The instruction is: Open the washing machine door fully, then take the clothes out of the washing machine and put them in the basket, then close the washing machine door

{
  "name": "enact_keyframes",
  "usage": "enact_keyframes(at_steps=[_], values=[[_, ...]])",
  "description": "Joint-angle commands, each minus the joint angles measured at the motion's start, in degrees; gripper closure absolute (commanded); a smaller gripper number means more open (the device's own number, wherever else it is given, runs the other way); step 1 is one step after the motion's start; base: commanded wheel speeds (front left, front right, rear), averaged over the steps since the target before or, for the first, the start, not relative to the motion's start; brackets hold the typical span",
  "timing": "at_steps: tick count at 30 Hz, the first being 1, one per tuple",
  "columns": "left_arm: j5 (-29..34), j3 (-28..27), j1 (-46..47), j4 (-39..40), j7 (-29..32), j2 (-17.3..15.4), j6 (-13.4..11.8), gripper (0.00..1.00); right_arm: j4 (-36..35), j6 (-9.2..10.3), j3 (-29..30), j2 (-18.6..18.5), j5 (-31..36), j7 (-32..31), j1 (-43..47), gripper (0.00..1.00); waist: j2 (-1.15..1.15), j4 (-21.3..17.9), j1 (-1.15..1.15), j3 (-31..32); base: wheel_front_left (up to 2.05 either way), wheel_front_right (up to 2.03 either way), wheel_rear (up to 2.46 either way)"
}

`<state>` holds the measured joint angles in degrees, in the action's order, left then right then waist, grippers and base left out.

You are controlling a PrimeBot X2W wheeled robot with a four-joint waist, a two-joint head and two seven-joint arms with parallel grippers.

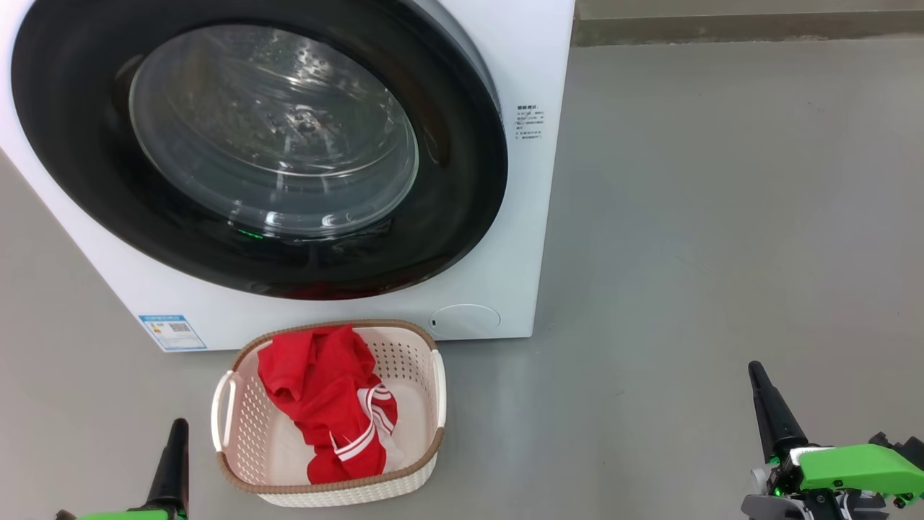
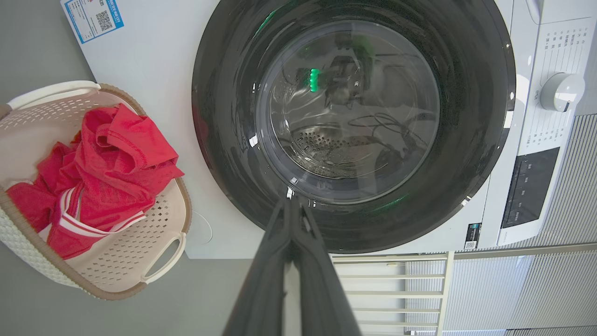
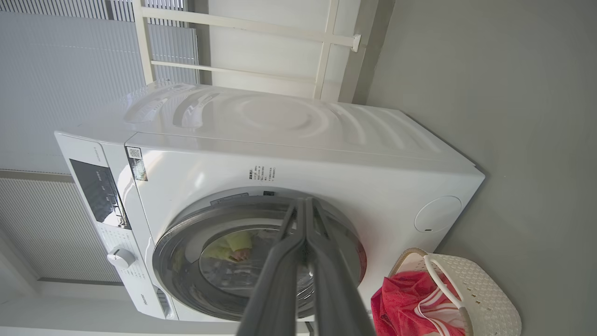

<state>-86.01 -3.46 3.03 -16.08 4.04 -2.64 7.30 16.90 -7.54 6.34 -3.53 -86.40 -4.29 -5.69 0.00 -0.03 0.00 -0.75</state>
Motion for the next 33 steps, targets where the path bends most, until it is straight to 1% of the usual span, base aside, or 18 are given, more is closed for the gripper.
enact_keyframes(at_steps=[1, 9, 33], values=[[-1.95, -1.99, 2.79, 1.81, 0.66, -0.75, 0.17, 1.0, -2.09, 0.05, -0.76, 0.1, -1.78, -0.71, -0.58, 1.0, 0.0, 0.01, 0.0, 0.12, 0.0, 0.0, 0.0], [-6.65, -2.47, 3.11, 2.03, 1.97, -0.69, 0.19, 1.0, -2.89, 0.05, -0.02, 0.48, -5.92, -2.04, -0.48, 1.0, 0.0, 0.03, 0.0, 0.57, 0.0, 0.0, 0.0], [-6.49, -2.66, 3.13, 2.03, 2.13, -0.56, 0.19, 1.0, -2.89, 0.05, 0.07, 0.53, -5.85, -2.11, -0.48, 1.0, 0.0, 0.03, 0.0, 0.57, 0.0, 0.0, 0.0]])
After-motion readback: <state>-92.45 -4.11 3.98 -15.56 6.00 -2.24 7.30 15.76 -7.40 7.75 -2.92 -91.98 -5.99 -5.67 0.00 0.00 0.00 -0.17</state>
